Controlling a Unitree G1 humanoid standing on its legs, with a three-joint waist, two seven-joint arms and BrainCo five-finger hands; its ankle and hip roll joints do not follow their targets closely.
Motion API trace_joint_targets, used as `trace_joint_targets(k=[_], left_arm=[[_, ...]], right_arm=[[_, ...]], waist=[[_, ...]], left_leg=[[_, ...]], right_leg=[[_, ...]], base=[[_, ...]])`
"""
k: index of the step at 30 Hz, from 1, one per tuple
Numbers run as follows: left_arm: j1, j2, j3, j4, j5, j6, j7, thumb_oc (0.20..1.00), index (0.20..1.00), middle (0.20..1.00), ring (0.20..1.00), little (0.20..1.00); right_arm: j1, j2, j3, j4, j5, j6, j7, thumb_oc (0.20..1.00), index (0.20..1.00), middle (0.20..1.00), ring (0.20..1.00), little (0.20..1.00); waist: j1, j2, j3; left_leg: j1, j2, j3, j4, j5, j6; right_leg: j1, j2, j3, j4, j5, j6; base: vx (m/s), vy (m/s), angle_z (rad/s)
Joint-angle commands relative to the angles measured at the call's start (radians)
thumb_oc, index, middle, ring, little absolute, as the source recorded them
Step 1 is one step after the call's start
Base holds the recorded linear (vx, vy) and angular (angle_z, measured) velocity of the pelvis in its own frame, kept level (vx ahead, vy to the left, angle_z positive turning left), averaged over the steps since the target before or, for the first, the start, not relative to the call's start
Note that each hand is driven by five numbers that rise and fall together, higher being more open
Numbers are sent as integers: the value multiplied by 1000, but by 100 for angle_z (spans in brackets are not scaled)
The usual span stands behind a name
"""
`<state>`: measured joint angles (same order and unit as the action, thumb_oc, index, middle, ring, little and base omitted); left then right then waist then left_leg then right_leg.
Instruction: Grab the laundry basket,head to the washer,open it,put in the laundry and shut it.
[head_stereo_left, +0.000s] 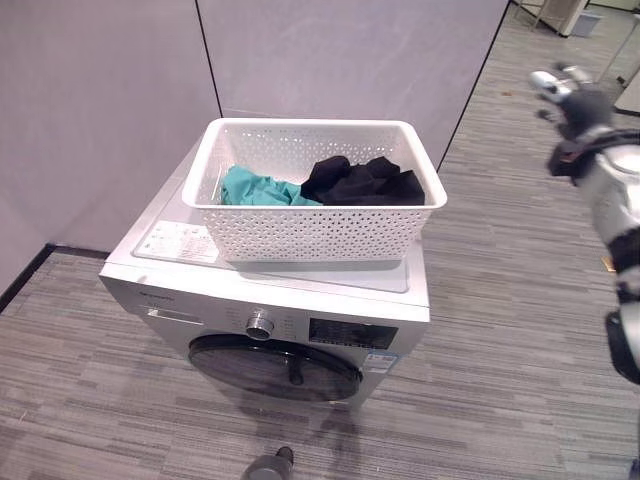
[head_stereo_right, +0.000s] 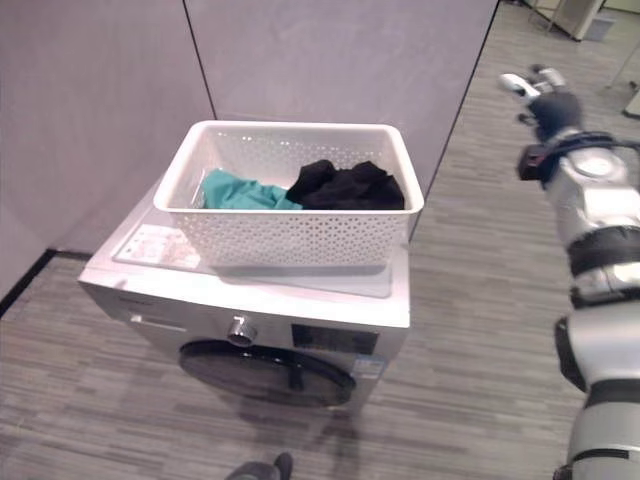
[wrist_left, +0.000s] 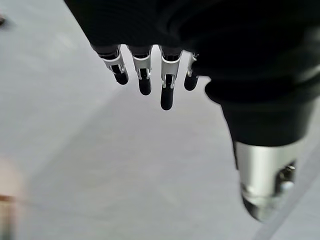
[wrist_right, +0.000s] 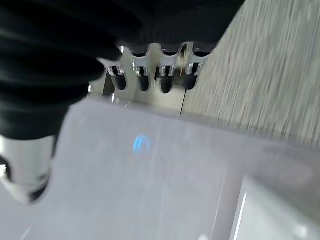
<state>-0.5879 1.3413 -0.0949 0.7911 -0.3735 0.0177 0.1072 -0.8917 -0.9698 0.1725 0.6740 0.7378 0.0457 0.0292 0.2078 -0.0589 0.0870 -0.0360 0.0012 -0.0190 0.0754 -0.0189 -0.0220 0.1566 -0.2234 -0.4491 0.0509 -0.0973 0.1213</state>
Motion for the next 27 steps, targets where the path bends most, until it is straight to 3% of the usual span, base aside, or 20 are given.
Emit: trace_joint_targets(k=[1, 2, 3, 5, 7, 8, 9, 10, 11, 13, 16, 18, 20, 21, 22, 23, 24, 27], left_arm=[[284, -16, 287, 48, 27, -10, 46, 1000, 1000, 1000, 1000, 1000], [530, -112, 482, -16, 49, -4, 53, 1000, 1000, 1000, 1000, 1000], [556, -114, 505, -30, 51, -1, 51, 1000, 1000, 1000, 1000, 1000], [731, -232, 638, -53, 56, 11, 52, 1000, 1000, 1000, 1000, 1000], [811, -340, 688, -60, 49, 15, 53, 1000, 1000, 1000, 1000, 1000], [872, -468, 711, -73, 44, 19, 47, 1000, 1000, 1000, 1000, 1000], [874, -469, 709, -77, 45, 20, 47, 1000, 1000, 1000, 1000, 1000], [906, -574, 693, -44, 50, 26, 34, 1000, 1000, 1000, 1000, 1000], [907, -574, 691, -44, 50, 25, 34, 1000, 1000, 1000, 1000, 1000], [925, -712, 625, 48, 45, 30, -6, 1000, 1000, 1000, 1000, 1000], [920, -765, 584, 88, 40, 27, -23, 1000, 1000, 1000, 1000, 1000], [846, -920, 425, 240, -5, 18, -72, 1000, 1000, 1000, 1000, 1000], [824, -953, 366, 269, 10, 14, -81, 1000, 1000, 1000, 1000, 1000], [778, -1017, 256, 308, 9, 5, -94, 1000, 1000, 1000, 1000, 1000], [777, -1017, 257, 309, 8, 4, -94, 1000, 1000, 1000, 1000, 1000], [736, -1060, 189, 361, 5, 3, -94, 1000, 1000, 1000, 1000, 1000], [735, -1060, 190, 362, 5, 3, -94, 1000, 1000, 1000, 1000, 1000], [668, -1124, 62, 435, 57, -7, -72, 1000, 1000, 1000, 1000, 1000]], right_arm=[[175, -82, -72, 5, -40, -69, -39, 1000, 1000, 1000, 1000, 1000], [377, -69, -210, -120, -91, -71, -45, 1000, 1000, 1000, 1000, 1000], [389, -64, -218, -134, -94, -67, -46, 1000, 1000, 1000, 1000, 1000], [604, -31, -389, -256, -114, -69, -48, 1000, 1000, 1000, 1000, 1000], [766, 19, -497, -315, -158, -67, -47, 1000, 1000, 1000, 1000, 1000], [924, 118, -566, -380, -257, -45, -36, 1000, 1000, 1000, 1000, 1000], [934, 122, -573, -389, -259, -42, -37, 1000, 1000, 1000, 1000, 1000], [1042, 219, -583, -425, -299, -24, -9, 1000, 1000, 1000, 1000, 1000], [1047, 220, -586, -429, -300, -22, -9, 1000, 1000, 1000, 1000, 1000], [1148, 341, -536, -425, -321, 0, 43, 1000, 1000, 1000, 1000, 1000], [1179, 374, -497, -402, -348, 5, 67, 1000, 1000, 1000, 1000, 1000], [1178, 449, -317, -270, -516, 27, 123, 1000, 1000, 1000, 1000, 1000], [1141, 468, -258, -176, -524, 19, 123, 1000, 1000, 1000, 1000, 1000], [1080, 514, -125, -45, -601, 24, 120, 1000, 1000, 1000, 1000, 1000], [1077, 514, -125, -43, -601, 23, 120, 1000, 1000, 1000, 1000, 1000], [1026, 546, -22, 49, -669, 25, 115, 1000, 1000, 1000, 1000, 1000], [1024, 547, -21, 50, -669, 24, 115, 1000, 1000, 1000, 1000, 1000], [941, 620, 116, 156, -687, 24, 94, 1000, 1000, 1000, 1000, 1000]], waist=[[41, 30, -73], [16, 45, -66], [11, 42, -70], [-19, 48, -67], [-32, 51, -63], [-43, 57, -57], [-42, 57, -60], [-53, 59, -52], [-52, 59, -55], [-66, 59, -46], [-70, 60, -43], [-81, 61, -37], [-82, 62, -39], [-77, 61, -42], [-77, 61, -42], [-74, 59, -46], [-75, 59, -46], [-75, 60, -48]], left_leg=[[116, 66, -23, -70, -70, 7], [119, 71, -19, -76, -71, 4], [116, 69, -20, -77, -67, 5], [116, 69, -19, -88, -65, 4], [117, 70, -20, -95, -64, 3], [117, 73, -20, -101, -66, 1], [117, 74, -20, -101, -66, 1], [109, 76, -21, -102, -62, -1], [108, 76, -22, -102, -62, -1], [95, 80, -24, -102, -55, -5], [89, 82, -26, -102, -53, -6], [65, 95, -31, -99, -40, -14], [57, 98, -33, -98, -36, -15], [47, 109, -38, -98, -28, -21], [47, 109, -38, -98, -28, -21], [35, 122, -43, -97, -20, -28], [35, 122, -43, -97, -20, -29], [6, 149, -59, -88, 1, -47]], right_leg=[[-58, -56, -23, 39, 77, 53], [-55, -52, -23, 35, 70, 51], [-56, -54, -25, 32, 74, 50], [-54, -56, -30, 27, 75, 49], [-51, -58, -34, 19, 78, 49], [-50, -59, -36, 13, 76, 47], [-49, -59, -37, 13, 76, 47], [-52, -58, -39, 8, 75, 44], [-53, -58, -40, 7, 75, 43], [-59, -57, -41, 3, 74, 35], [-61, -55, -41, -1, 75, 31], [-68, -42, -30, -20, 72, 16], [-71, -38, -29, -25, 72, 13], [-74, -26, -24, -37, 67, 4], [-74, -25, -24, -37, 67, 4], [-76, -10, -16, -49, 61, -4], [-77, -10, -16, -50, 61, -4], [-88, 25, 12, -71, 47, -23]], base=[[5, -26, -8], [-15, -15, -14], [-16, -16, -16], [-12, -11, 0], [-8, -22, 8], [-14, -22, 4], [-23, -45, -2], [-21, -24, -3], [-44, -39, -5], [-47, -39, -8], [-33, -32, -2], [-77, -77, -2], [-46, -78, 2], [-39, -92, 2], [-42, -147, 4], [-17, -80, 9], [-35, -137, 8], [-66, -174, 0]])
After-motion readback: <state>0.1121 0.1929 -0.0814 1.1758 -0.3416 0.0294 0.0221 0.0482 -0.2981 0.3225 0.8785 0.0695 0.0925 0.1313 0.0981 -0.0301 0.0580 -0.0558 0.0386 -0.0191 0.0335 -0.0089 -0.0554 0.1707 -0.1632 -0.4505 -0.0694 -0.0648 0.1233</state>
